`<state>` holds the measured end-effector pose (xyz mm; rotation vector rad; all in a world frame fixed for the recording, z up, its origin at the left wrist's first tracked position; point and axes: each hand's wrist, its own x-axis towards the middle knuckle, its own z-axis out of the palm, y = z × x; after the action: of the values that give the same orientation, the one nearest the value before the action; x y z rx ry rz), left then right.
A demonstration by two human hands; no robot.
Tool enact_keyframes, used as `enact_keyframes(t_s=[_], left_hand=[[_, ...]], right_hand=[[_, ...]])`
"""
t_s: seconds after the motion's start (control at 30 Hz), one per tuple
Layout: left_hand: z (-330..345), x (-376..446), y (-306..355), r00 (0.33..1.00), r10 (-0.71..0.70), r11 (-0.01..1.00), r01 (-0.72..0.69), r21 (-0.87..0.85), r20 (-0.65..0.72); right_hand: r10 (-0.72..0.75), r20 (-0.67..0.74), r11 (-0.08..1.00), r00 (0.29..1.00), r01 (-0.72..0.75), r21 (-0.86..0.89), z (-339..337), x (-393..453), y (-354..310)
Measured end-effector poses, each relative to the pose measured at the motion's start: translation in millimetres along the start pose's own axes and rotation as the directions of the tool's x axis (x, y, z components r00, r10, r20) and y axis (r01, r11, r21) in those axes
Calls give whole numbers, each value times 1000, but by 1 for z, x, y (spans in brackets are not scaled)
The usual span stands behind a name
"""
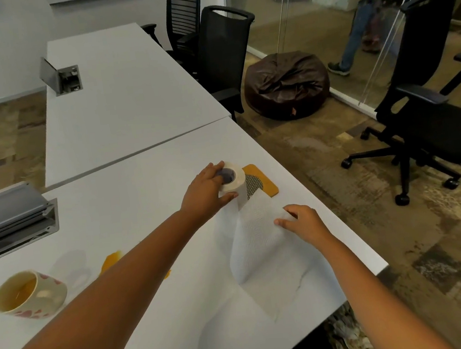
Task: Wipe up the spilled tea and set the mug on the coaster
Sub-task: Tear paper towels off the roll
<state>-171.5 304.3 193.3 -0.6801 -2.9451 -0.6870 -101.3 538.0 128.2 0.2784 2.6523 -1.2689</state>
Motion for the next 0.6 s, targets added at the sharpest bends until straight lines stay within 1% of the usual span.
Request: enact_keyframes(t_s=[0.2, 0.27, 0.33, 0.43, 0.53, 0.6], left_hand=[[1, 0, 1, 1000, -10, 1000, 10, -1, -3], [0, 2, 0, 1000, -14, 1000, 14, 7, 1], [1, 2, 0, 1000, -15, 1000, 15, 4, 1], [2, 2, 1, 1000, -13, 1000, 13, -4, -14], [2, 2, -1, 1000, -6, 1000, 6, 2, -15], [2, 1, -1, 1000, -6, 1000, 6, 0, -13]], right_hand=[[50, -64, 998, 997, -48, 40, -7, -2, 18], [76, -45, 996, 996, -74, 49, -8, -3, 22], [108, 11, 993, 994, -109, 45, -6, -6, 25], [115, 77, 992, 990, -118, 38, 1, -10, 33], [181, 49, 983, 982, -182, 11, 8, -14, 44], [197, 13, 980, 980, -197, -8, 10, -15, 48]])
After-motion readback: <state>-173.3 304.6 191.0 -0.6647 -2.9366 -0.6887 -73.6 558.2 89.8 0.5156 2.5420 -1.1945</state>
